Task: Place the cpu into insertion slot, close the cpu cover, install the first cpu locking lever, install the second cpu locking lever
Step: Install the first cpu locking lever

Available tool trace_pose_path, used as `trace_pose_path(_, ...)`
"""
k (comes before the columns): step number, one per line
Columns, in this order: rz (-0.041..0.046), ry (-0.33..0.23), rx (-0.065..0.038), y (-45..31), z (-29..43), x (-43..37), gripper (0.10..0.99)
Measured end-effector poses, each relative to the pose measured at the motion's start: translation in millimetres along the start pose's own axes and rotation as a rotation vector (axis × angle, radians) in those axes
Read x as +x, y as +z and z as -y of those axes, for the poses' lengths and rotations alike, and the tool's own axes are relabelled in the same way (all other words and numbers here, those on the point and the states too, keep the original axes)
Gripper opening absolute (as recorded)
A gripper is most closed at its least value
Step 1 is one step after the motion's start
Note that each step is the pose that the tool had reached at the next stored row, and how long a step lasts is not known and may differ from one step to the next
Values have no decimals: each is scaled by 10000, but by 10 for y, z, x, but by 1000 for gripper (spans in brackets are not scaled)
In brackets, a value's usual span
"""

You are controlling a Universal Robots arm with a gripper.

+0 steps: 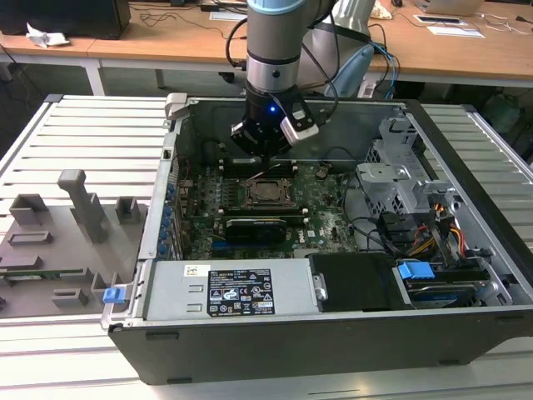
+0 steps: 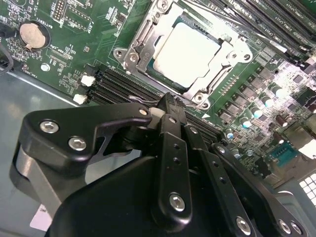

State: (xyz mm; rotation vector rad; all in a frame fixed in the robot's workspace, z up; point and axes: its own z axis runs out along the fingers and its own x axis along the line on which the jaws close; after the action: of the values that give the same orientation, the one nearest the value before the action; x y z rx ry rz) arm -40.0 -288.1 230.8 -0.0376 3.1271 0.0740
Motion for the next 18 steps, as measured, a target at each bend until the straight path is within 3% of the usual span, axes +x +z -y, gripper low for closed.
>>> trace_pose_path(5,0,-14,-5,17,-54,-10,106)
trace_pose_path(18,-2,-20,-15,64,-72,-85,106)
